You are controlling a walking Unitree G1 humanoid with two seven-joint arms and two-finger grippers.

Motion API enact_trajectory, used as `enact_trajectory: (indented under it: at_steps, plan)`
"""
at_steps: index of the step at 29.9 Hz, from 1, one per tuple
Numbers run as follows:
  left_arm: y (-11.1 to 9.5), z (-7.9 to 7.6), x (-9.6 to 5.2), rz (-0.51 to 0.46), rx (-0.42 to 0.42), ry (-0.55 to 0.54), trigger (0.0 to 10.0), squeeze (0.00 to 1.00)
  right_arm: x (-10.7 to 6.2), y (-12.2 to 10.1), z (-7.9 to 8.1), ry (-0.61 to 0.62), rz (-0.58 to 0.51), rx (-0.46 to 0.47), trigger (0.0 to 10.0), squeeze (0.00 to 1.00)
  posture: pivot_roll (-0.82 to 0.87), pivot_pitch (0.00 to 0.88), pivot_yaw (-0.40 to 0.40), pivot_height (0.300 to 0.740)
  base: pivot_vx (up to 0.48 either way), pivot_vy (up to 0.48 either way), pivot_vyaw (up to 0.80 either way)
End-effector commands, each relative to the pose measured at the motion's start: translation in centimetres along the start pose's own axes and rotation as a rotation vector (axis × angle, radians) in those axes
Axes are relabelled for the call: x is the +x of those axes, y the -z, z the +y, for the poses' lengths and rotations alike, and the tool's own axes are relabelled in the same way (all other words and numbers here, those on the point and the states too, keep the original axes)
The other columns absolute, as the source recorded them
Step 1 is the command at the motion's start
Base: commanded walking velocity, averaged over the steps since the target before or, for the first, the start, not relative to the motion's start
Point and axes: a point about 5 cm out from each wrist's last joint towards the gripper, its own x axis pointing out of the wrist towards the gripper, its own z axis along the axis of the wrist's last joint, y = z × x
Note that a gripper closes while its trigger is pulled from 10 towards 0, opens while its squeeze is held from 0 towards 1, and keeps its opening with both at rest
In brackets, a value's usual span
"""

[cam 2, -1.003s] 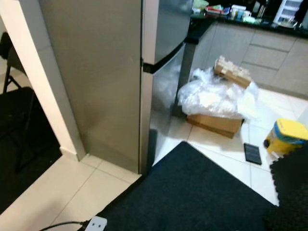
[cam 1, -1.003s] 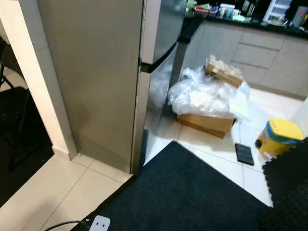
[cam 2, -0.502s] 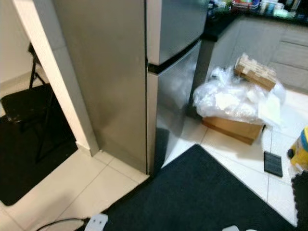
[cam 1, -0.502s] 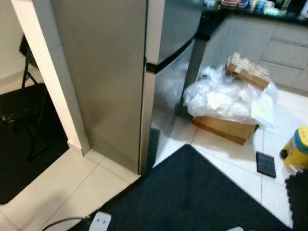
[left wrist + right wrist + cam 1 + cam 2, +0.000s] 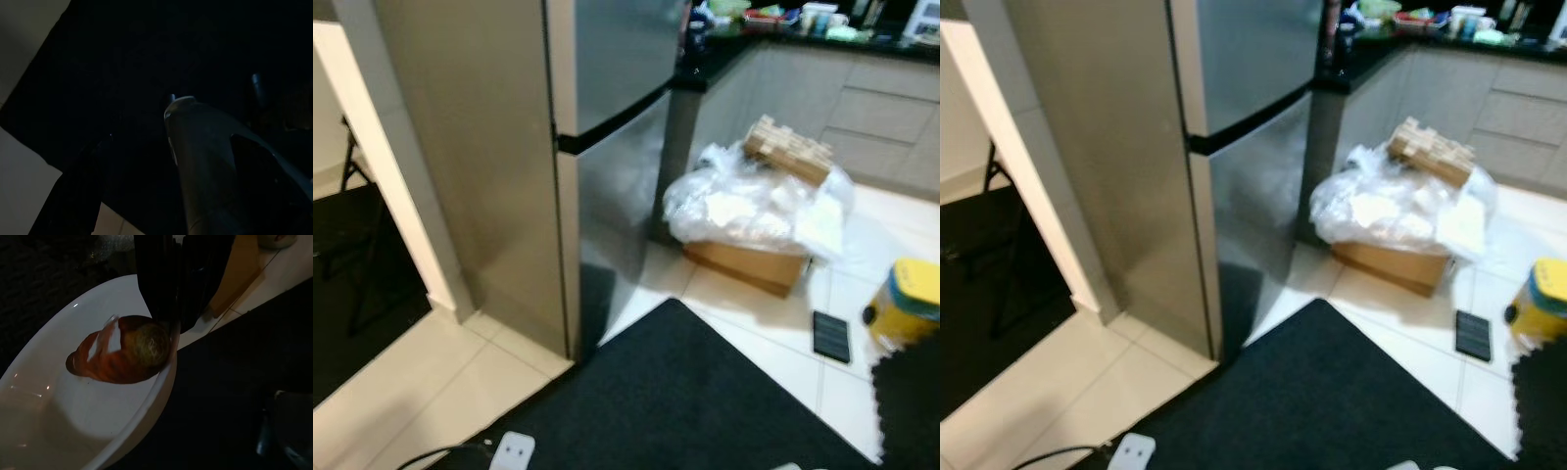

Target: Restocking fridge

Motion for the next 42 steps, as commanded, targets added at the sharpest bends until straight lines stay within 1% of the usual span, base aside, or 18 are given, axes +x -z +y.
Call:
enact_trajectory:
  at_steps: [1,6,13,17,21,25,31,42]
  plan:
    - [0.8,0.0,-0.1,0.032,-0.009,0.0,10.0,0.0,0.0,-0.5,0.5,-0.016,-0.019,-0.026,10.0,0.0,0.04,0.0,-0.044,0.74,0.0,0.0,0.0]
    - [0.7,0.0,-0.1,0.026,-0.011,0.0,10.0,0.0,0.0,-0.6,0.9,-0.047,-0.032,-0.034,10.0,0.0,0.03,0.0,-0.04,0.74,0.0,0.0,0.0]
    - [0.5,-0.1,0.0,0.023,-0.011,0.006,10.0,0.0,0.1,-0.7,1.1,-0.063,-0.034,-0.023,10.0,0.0,0.03,0.0,-0.04,0.74,0.0,0.0,0.78]
    - [0.5,-0.3,0.0,0.024,-0.012,0.012,10.0,0.0,0.0,-0.3,0.7,-0.042,-0.021,-0.02,10.0,0.0,0.03,0.0,-0.039,0.74,0.0,0.0,0.78]
    - [0.5,-0.5,0.0,0.019,-0.025,0.013,10.0,0.0,0.0,-0.1,0.3,-0.008,-0.014,-0.021,10.0,0.0,0.03,0.0,-0.037,0.74,0.0,0.0,0.0]
    - [0.4,-0.5,0.0,0.016,-0.027,0.014,10.0,0.0,0.0,0.0,0.3,-0.01,-0.013,-0.022,10.0,0.0,0.02,0.0,-0.034,0.74,0.0,0.0,0.0]
    - [0.5,-0.4,0.0,0.034,0.013,0.005,10.0,0.0,0.0,0.1,0.3,-0.009,-0.009,-0.024,10.0,0.0,0.02,0.0,-0.033,0.74,0.0,0.0,0.0]
    - [0.7,-0.5,0.0,0.045,0.029,0.02,10.0,0.0,0.0,0.3,0.6,-0.012,-0.006,-0.019,10.0,0.0,0.01,0.0,-0.025,0.74,0.273,0.0,0.0]
